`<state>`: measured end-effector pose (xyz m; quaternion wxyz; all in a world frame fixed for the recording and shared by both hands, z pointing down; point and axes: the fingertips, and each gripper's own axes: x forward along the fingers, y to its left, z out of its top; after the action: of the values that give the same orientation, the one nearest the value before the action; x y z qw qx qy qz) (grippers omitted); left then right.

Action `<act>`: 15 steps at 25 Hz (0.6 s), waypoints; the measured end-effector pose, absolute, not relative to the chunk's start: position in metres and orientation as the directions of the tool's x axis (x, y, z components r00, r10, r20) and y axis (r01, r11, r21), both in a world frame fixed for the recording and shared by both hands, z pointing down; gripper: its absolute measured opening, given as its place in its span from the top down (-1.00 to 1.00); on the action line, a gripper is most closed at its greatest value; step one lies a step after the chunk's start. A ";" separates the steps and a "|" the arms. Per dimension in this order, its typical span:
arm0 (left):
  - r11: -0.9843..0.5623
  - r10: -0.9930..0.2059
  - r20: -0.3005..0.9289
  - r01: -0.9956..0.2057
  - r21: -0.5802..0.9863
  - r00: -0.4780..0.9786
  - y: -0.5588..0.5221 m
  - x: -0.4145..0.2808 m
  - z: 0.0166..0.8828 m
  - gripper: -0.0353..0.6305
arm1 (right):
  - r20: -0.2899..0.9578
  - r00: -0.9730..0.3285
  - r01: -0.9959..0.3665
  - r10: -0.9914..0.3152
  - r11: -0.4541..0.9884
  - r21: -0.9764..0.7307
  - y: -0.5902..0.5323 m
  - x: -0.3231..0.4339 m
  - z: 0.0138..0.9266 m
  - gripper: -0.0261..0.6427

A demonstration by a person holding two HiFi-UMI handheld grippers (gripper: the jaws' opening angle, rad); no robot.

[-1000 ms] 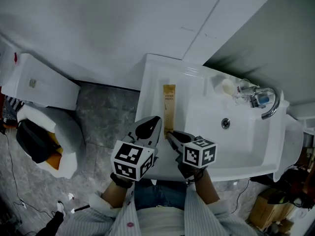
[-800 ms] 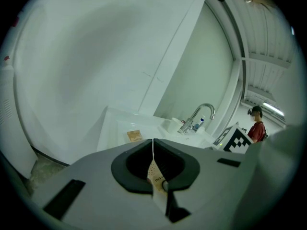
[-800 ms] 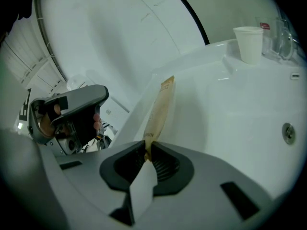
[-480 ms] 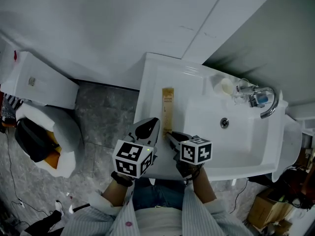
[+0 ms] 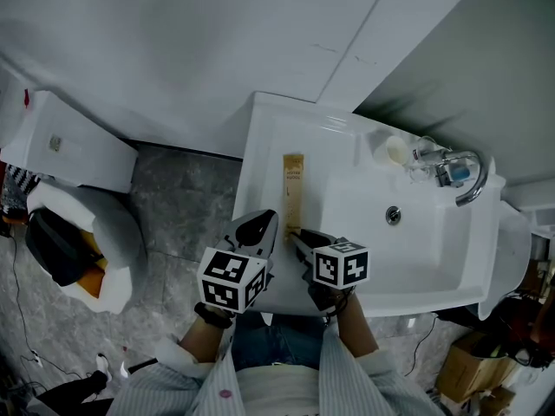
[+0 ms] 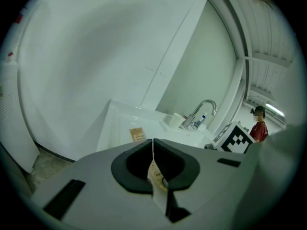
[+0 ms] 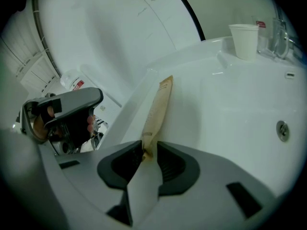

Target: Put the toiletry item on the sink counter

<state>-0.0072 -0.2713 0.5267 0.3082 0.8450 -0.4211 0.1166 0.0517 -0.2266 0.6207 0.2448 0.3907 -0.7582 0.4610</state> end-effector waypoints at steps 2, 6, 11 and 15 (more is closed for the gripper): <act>-0.452 -0.643 0.456 -0.786 0.422 0.615 -0.271 -0.008 0.526 0.83 | 0.732 -0.574 -0.819 -0.368 0.272 -0.505 -0.226 0.052 0.620 0.63; -0.450 -0.647 0.455 -0.788 0.421 0.612 -0.270 -0.009 0.525 0.83 | 0.736 -0.569 -0.822 -0.367 0.283 -0.494 -0.224 0.051 0.619 0.55; -0.457 -0.644 0.453 -0.785 0.419 0.616 -0.266 -0.007 0.523 0.83 | 0.737 -0.563 -0.826 -0.373 0.286 -0.486 -0.223 0.053 0.618 0.50; -0.459 -0.646 0.451 -0.785 0.416 0.616 -0.264 -0.008 0.521 0.83 | 0.738 -0.561 -0.828 -0.376 0.284 -0.484 -0.220 0.055 0.616 0.47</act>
<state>-0.0080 -0.2639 0.5211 0.3031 0.8464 -0.4225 0.1151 0.0549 -0.2197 0.6160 0.2514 0.3956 -0.7608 0.4488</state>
